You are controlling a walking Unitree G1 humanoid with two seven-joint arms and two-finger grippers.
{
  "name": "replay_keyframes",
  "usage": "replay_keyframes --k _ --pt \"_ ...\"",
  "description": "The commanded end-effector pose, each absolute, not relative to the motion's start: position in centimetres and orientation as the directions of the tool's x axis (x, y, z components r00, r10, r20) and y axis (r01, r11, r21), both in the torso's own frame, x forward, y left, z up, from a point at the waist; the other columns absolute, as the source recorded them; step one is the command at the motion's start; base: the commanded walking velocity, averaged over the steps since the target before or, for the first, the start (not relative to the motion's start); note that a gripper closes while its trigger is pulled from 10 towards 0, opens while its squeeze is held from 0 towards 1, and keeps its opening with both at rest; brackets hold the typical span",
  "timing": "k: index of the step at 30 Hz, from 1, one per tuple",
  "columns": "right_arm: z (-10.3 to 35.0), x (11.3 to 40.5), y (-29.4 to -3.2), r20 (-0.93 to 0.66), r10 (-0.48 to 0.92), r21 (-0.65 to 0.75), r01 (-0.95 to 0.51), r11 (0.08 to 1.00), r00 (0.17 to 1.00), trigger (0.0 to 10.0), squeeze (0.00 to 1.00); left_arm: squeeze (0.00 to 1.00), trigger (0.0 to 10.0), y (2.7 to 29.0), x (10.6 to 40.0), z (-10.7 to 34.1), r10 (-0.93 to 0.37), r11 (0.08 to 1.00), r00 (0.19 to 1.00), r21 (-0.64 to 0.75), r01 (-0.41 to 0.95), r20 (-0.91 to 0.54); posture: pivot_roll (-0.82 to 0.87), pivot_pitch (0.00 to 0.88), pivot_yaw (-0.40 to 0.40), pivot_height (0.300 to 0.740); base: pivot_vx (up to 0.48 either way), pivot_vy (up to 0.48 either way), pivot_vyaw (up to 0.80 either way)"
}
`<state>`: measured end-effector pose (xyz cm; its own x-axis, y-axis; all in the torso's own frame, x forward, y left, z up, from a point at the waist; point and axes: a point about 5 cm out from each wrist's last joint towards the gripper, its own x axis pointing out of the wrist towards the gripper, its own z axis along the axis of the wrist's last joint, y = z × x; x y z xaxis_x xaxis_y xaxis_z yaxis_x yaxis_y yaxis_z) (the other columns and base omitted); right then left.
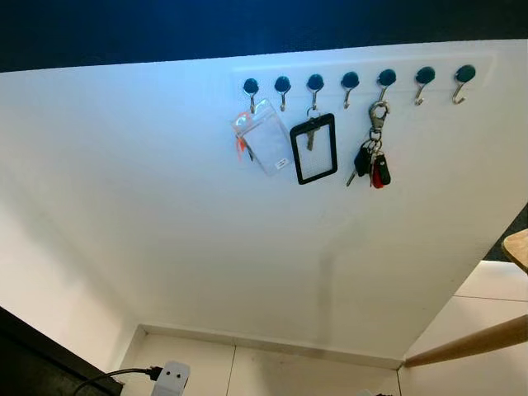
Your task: Hang keys on a hook
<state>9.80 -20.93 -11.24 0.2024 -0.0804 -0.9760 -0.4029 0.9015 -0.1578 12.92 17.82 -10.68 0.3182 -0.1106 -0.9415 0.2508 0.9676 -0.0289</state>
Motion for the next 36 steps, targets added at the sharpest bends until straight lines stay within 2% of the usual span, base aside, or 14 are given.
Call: replay_keyframes --k 1,36 --pt "-11.40 10.05 -19.43 -0.977 -0.033 -0.121 -0.421 0.899 0.209 10.0 0.00 0.00 10.0 17.98 11.82 -11.00 -0.113 0.966 0.275 -0.041 0.256 -0.955 -0.12 0.082 0.093 0.740 -0.401 0.000 0.00" --pt "-11.43 10.01 -19.29 -0.975 -0.029 -0.119 -0.408 0.905 0.220 10.0 0.00 0.00 10.0 17.95 11.80 -10.99 -0.127 0.959 0.273 -0.048 0.278 -0.954 -0.12 0.072 0.095 0.740 -0.427 0.000 0.00"
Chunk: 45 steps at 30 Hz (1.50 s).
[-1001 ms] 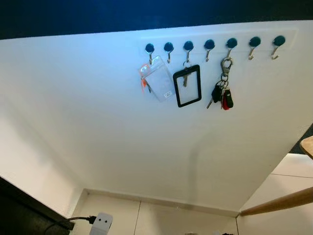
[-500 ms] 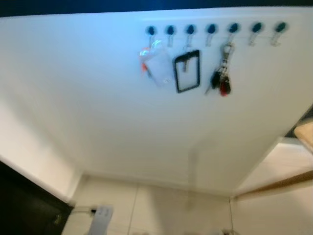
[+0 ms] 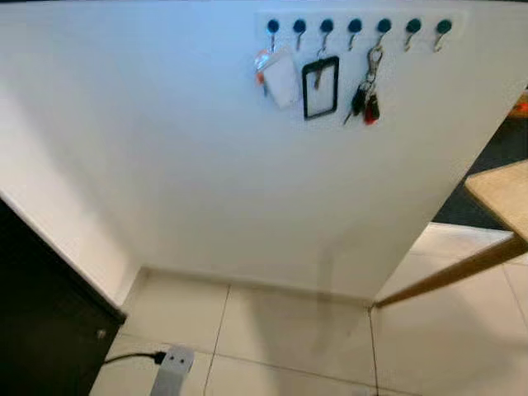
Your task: Hang keys on a hook
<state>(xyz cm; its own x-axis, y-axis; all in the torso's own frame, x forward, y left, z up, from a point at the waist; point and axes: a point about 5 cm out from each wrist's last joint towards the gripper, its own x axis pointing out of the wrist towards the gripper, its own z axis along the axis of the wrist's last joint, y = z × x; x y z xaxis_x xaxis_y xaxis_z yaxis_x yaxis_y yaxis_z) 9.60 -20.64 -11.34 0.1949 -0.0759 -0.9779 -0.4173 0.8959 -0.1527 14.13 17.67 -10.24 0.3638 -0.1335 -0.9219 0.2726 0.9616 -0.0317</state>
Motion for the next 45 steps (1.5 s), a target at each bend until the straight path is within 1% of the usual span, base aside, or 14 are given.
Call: replay_keyframes --k 1,7,10,13,28,32,33,35,45 --pt "-11.44 10.00 -19.29 -0.975 -0.030 -0.119 -0.406 0.906 0.219 10.0 0.00 0.00 10.0 17.94 11.79 -11.00 -0.128 0.960 0.273 -0.049 0.277 -0.954 -0.12 0.072 0.095 0.740 -0.424 0.000 0.00" --pt "-11.43 10.00 -19.31 -0.975 -0.030 -0.117 -0.396 0.911 0.220 10.0 0.00 0.00 10.0 17.94 11.89 -10.97 -0.125 0.961 0.283 -0.045 0.272 -0.951 -0.12 0.077 0.095 0.740 -0.352 0.000 0.00" --pt "-11.43 9.97 -19.36 -0.976 -0.031 -0.116 -0.392 0.912 0.216 10.0 0.00 0.00 10.0 17.95 11.87 -10.99 -0.116 0.971 0.292 -0.046 0.236 -0.950 -0.12 0.081 0.093 0.740 0.000 0.000 0.00" --pt "-11.43 9.97 -19.38 -0.977 -0.032 -0.117 -0.400 0.909 0.213 10.0 0.00 0.00 10.0 17.93 11.88 -10.98 -0.119 0.969 0.291 -0.048 0.242 -0.949 -0.12 0.081 0.093 0.740 0.000 0.000 0.00" --pt "-11.44 9.91 -19.47 -0.979 -0.039 -0.119 -0.406 0.906 0.200 10.0 0.00 0.00 10.0 17.76 12.03 -10.93 -0.139 0.964 0.299 -0.060 0.260 -0.944 -0.12 0.087 0.094 0.740 0.000 0.000 -0.80" --pt "-11.44 9.88 -19.50 -0.979 -0.042 -0.122 -0.406 0.906 0.201 10.0 0.00 0.00 10.0 17.73 11.96 -10.95 -0.142 0.965 0.297 -0.065 0.256 -0.944 -0.12 0.087 0.094 0.740 0.000 0.000 -0.80" --pt "-11.45 9.87 -19.49 -0.978 -0.043 -0.123 -0.400 0.908 0.203 10.0 0.00 0.00 10.0 17.85 11.85 -10.99 -0.128 0.962 0.281 -0.051 0.267 -0.951 -0.12 0.087 0.097 0.740 0.000 0.000 -0.80" --pt "-11.45 9.86 -19.48 -0.978 -0.042 -0.122 -0.399 0.909 0.203 10.0 0.00 0.00 10.0 17.90 11.85 -10.99 -0.124 0.960 0.278 -0.044 0.278 -0.953 -0.12 0.087 0.097 0.740 0.000 0.000 -0.80" --pt "-11.46 9.84 -19.41 -0.979 -0.040 -0.120 -0.399 0.909 0.201 10.0 0.00 0.00 10.0 17.95 11.81 -11.00 -0.124 0.966 0.283 -0.051 0.253 -0.951 -0.13 0.086 0.098 0.740 0.000 0.000 -0.80"
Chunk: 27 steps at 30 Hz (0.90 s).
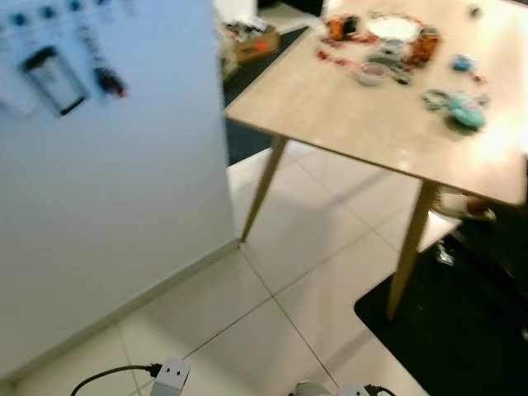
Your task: Hang keys on a hook
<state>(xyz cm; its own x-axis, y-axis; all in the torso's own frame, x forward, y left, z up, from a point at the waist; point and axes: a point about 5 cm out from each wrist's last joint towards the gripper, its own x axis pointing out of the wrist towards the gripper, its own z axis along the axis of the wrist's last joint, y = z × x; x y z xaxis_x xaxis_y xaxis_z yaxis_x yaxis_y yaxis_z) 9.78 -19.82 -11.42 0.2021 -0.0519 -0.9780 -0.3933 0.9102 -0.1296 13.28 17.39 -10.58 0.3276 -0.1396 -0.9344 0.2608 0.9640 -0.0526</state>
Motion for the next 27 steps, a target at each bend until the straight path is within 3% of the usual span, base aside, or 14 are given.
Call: replay_keyframes --k 1,9,27 --pt "-11.46 9.84 -19.41 -0.979 -0.040 -0.119 -0.398 0.910 0.201 10.0 0.00 0.00 10.0 17.95 11.83 -10.99 -0.124 0.965 0.283 -0.049 0.257 -0.951 -0.13 0.086 0.098 0.740 0.000 0.000 -0.80" --pt "-11.45 9.89 -19.46 -0.979 -0.043 -0.121 -0.398 0.909 0.200 10.0 0.00 0.00 10.0 17.86 11.91 -10.97 -0.131 0.963 0.285 -0.054 0.262 -0.950 -0.13 0.081 0.095 0.740 0.000 0.000 -0.80" --pt "-11.42 9.92 -19.65 -0.978 -0.056 -0.135 -0.402 0.906 0.202 10.0 0.00 0.00 10.0 17.68 11.93 -10.98 -0.133 0.966 0.290 -0.059 0.251 -0.948 -0.14 0.068 0.091 0.740 0.000 0.000 0.00"
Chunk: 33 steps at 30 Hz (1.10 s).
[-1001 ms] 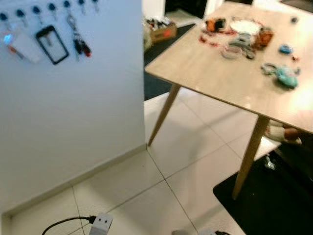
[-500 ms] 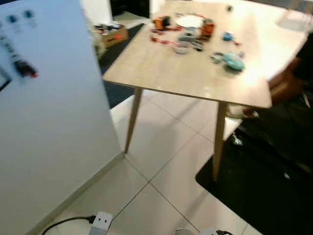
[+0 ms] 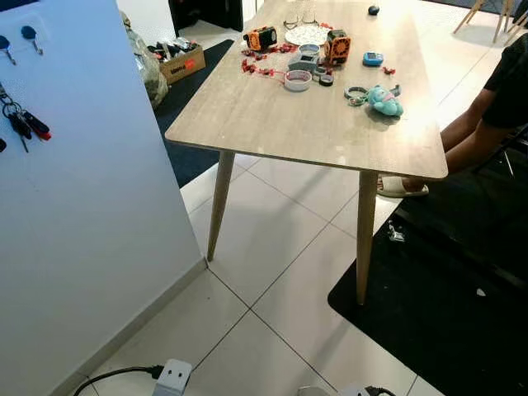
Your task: Hang keys on a hook
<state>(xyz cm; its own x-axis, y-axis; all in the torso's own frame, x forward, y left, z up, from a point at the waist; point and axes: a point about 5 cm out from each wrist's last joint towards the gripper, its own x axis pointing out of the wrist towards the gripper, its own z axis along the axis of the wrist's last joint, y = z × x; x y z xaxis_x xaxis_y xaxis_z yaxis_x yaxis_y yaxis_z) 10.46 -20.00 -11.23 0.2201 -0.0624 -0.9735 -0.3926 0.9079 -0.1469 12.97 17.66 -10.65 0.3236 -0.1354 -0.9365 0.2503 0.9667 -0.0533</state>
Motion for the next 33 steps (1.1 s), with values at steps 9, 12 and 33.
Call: replay_keyframes --k 9,12,33 --pt "-11.41 9.92 -19.68 -0.978 -0.055 -0.134 -0.402 0.906 0.201 10.0 0.00 0.00 10.0 17.63 11.90 -10.99 -0.135 0.969 0.291 -0.065 0.237 -0.947 -0.14 0.072 0.091 0.740 0.000 0.000 0.00" --pt "-11.41 9.92 -19.68 -0.978 -0.055 -0.133 -0.403 0.906 0.200 10.0 0.00 0.00 10.0 17.63 11.89 -11.00 -0.134 0.970 0.290 -0.066 0.235 -0.947 -0.14 0.072 0.091 0.740 0.000 0.000 0.00" --pt "-11.43 9.88 -19.63 -0.979 -0.049 -0.126 -0.404 0.906 0.197 10.0 0.00 0.00 10.0 17.67 11.84 -11.01 -0.135 0.970 0.287 -0.068 0.232 -0.948 -0.13 0.079 0.092 0.740 0.000 0.000 -0.23"
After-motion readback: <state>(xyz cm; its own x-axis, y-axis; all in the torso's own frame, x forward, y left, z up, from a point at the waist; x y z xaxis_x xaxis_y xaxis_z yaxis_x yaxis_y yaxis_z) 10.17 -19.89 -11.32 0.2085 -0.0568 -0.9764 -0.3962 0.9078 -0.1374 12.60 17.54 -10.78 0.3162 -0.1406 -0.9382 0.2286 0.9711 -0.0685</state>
